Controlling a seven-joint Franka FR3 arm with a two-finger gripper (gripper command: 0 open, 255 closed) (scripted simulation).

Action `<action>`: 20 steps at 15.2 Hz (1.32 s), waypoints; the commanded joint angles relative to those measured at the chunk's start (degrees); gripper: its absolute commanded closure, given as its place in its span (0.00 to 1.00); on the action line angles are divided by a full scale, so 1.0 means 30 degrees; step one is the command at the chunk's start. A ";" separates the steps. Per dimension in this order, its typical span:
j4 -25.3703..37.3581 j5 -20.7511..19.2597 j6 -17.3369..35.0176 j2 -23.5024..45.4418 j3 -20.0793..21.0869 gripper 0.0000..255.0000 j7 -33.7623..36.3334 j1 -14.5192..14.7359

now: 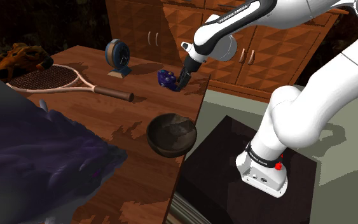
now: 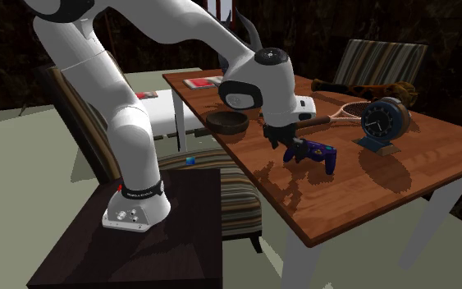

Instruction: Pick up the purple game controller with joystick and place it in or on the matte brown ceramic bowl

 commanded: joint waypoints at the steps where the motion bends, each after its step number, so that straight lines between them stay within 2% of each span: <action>1: -0.0004 0.0004 0.0007 0.0002 -0.0001 0.00 -0.0003 0.0003; 2: -0.0002 0.0002 0.0004 0.0001 -0.0001 0.00 -0.0002 0.0001; 3: -0.0002 0.0002 0.0004 0.0001 -0.0001 1.00 -0.0002 0.0001; 12: -0.0004 0.0005 0.0007 0.0002 -0.0001 1.00 -0.0004 0.0003; 20: 0.0912 -0.1459 -0.2155 -0.1406 0.0855 1.00 0.1623 -0.0938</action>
